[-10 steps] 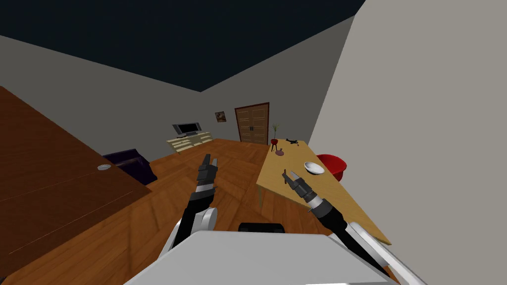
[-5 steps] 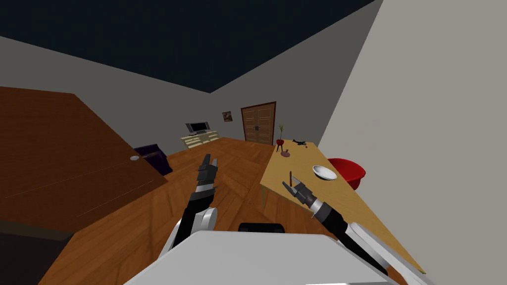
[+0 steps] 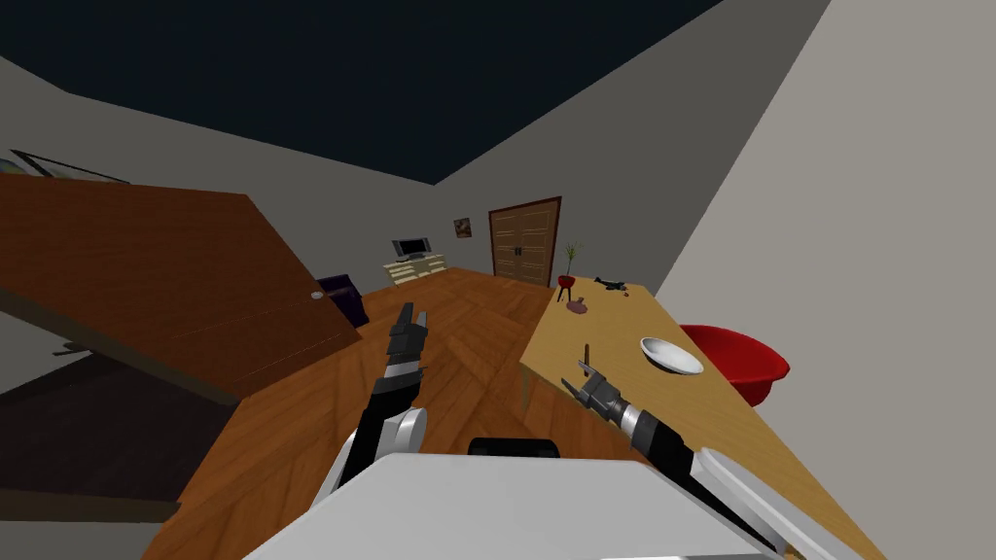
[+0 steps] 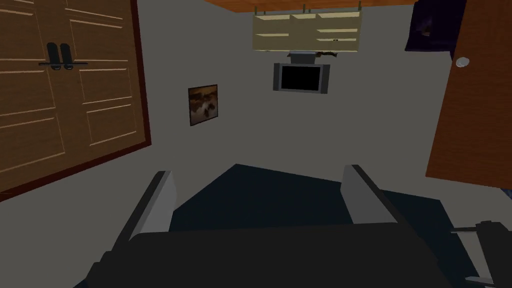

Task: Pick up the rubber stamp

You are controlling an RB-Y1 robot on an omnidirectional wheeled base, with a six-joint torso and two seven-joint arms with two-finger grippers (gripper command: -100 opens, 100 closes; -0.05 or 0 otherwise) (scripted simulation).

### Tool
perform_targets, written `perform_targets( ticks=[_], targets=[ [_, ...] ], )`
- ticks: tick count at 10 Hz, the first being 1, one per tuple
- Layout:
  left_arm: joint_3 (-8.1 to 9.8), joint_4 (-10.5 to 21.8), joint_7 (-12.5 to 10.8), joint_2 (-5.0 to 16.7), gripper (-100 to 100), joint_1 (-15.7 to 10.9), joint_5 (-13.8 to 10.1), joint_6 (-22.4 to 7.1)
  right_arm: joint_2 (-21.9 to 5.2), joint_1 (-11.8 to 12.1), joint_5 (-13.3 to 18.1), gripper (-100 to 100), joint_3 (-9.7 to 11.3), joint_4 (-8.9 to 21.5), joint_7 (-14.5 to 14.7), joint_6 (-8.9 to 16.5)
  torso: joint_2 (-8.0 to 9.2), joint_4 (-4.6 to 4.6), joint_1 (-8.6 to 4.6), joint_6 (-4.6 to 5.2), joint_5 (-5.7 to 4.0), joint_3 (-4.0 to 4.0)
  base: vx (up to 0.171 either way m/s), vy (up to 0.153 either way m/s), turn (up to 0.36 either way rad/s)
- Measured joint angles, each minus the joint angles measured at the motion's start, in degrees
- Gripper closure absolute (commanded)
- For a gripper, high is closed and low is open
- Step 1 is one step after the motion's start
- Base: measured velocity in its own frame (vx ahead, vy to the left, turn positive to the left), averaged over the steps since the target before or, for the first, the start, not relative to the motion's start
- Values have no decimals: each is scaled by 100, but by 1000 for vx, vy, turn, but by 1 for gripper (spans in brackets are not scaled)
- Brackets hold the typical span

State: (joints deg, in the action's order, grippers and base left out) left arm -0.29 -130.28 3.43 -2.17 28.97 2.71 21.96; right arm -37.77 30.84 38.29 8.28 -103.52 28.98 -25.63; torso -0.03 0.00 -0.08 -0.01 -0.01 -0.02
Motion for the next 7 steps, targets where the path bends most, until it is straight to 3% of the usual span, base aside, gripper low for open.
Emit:
perform_targets(
  ticks=[7],
  targets=[
    [1, 0, 0, 0, 0, 2, 0, 0, -463, 52, 972, -100, 204, 893, 734, -56, -1, 0, -4, 8, -1, -1, 6, -19, 256]
  ],
)
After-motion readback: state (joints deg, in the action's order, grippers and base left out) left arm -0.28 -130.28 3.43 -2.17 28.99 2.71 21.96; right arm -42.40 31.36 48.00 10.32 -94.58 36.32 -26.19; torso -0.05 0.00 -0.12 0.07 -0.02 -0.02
